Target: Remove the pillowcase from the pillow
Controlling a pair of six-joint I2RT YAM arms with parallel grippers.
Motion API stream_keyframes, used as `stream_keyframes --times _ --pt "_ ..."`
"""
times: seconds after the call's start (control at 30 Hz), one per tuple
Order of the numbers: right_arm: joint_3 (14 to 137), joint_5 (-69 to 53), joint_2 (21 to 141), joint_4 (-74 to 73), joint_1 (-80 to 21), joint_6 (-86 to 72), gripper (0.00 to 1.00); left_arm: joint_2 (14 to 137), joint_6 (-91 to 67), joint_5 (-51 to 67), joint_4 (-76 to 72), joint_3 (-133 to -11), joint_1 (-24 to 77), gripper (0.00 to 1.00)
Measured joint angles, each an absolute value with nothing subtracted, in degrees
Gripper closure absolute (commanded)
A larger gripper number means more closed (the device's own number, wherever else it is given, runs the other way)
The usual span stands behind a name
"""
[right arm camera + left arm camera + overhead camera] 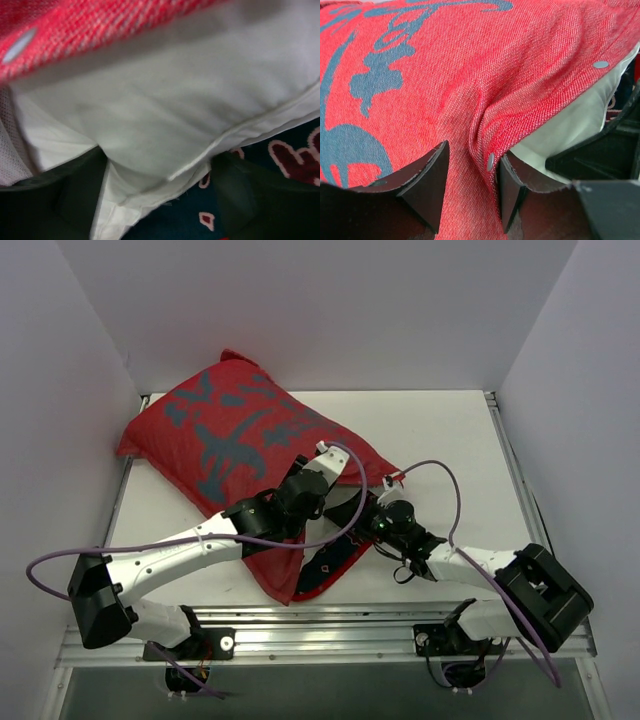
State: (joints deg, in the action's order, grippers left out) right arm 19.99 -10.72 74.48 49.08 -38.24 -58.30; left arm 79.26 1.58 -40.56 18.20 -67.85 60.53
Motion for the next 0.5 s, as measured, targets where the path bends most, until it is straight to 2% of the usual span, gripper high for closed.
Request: stream_keyframes --times 0.07,0.1,0.17,0.2,0.27,0.5 --pt "19.99 -10.74 75.35 50.26 -38.3 -58.24 0.42 78.52 0.62 -40.42 18.28 -67.26 60.53 0.5" --pt "20.01 -10.72 75.72 50.83 -38.3 -58.22 0.56 78.19 0.19 -40.42 18.39 -66.94 60.53 0.5" --pt "20.01 -10.7 76.2 51.81 -38.33 -57.95 0.71 77.69 -0.71 -40.45 19.2 -66.5 60.53 0.5" --pt "20.03 -10.68 76.36 52.31 -38.33 -57.82 0.87 77.43 -1.34 -40.42 19.73 -66.22 60.53 0.51" --pt "20.1 -10.61 76.58 53.01 -38.35 -57.28 1.0 76.88 -2.35 -40.42 21.02 -65.89 60.53 0.51" --pt "21.12 -10.24 74.48 49.6 -38.35 -55.27 1.0 71.11 -5.89 -40.69 26.55 -63.57 60.53 0.52"
